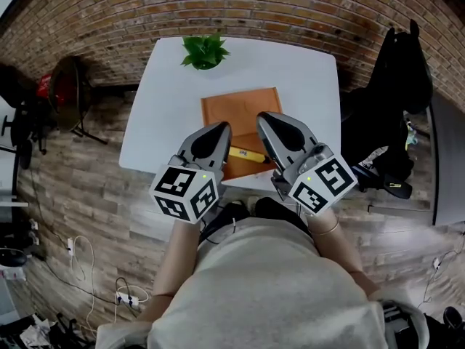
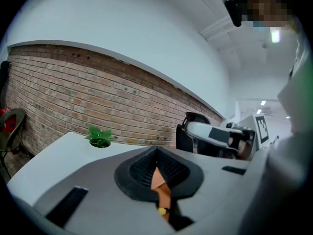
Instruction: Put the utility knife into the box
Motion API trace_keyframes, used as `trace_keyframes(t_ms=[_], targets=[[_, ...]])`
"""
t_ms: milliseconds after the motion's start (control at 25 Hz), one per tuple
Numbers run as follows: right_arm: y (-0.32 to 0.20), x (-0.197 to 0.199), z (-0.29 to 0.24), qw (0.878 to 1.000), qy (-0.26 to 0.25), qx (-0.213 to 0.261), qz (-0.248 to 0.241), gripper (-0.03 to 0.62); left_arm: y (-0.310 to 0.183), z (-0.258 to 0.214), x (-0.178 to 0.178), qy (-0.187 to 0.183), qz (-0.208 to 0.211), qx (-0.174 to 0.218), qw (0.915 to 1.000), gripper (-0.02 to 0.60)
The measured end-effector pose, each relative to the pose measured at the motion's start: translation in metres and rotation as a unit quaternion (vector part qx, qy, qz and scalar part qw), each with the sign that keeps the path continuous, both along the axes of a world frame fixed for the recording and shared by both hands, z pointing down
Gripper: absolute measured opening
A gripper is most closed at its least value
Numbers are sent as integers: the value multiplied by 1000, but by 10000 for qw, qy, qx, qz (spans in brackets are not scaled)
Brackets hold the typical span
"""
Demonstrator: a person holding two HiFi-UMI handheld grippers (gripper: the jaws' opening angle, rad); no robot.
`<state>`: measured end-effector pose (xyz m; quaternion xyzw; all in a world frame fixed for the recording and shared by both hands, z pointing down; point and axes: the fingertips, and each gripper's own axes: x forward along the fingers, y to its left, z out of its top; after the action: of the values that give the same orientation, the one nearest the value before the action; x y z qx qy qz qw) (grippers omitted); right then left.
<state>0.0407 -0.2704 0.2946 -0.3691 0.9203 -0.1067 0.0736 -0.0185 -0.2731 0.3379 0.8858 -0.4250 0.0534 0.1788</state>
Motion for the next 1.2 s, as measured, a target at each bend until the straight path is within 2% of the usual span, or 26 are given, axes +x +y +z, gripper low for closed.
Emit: trace_keyframes(t_ms=[920,1200], targets=[[-2,3,13,9995,106,-281,-125,-2,7,9,7,-69,138,-144,9998,6],[0,-5,18,9989,177,-313,-307,-2,7,9,8,-70,158,-157,9997,6]])
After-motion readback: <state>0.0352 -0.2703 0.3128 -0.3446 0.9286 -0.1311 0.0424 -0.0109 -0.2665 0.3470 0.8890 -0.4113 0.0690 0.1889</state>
